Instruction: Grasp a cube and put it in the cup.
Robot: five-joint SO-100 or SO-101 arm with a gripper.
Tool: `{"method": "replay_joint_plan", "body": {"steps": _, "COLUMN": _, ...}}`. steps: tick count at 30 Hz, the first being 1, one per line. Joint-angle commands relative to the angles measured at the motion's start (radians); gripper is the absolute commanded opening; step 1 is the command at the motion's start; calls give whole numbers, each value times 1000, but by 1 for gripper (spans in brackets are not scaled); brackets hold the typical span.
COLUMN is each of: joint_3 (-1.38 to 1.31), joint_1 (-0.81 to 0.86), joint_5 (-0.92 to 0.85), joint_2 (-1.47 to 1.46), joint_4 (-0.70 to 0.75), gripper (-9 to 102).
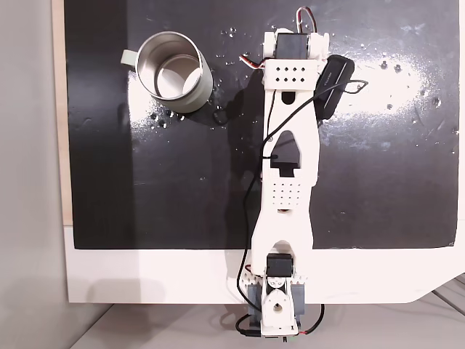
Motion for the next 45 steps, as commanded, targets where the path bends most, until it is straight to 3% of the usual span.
{"method": "replay_joint_plan", "body": {"steps": 1, "joint_3": -51, "joint_1": 3, "joint_5": -5, "joint_2": 9, "joint_4": 11, "gripper": 16}}
{"method": "replay_joint_plan", "body": {"steps": 9, "joint_3": -54, "joint_1": 8, "joint_5": -3, "joint_2": 9, "joint_4": 11, "gripper": 4}}
{"method": "replay_joint_plan", "body": {"steps": 16, "joint_3": -18, "joint_1": 6, "joint_5": 6, "joint_2": 80, "joint_4": 28, "gripper": 3}}
{"method": "replay_joint_plan", "body": {"steps": 33, "joint_3": 314, "joint_1": -20, "joint_5": 21, "joint_2": 792, "joint_4": 43, "gripper": 3}}
{"method": "replay_joint_plan", "body": {"steps": 45, "joint_3": 357, "joint_1": -133, "joint_5": -35, "joint_2": 870, "joint_4": 14, "gripper": 3}}
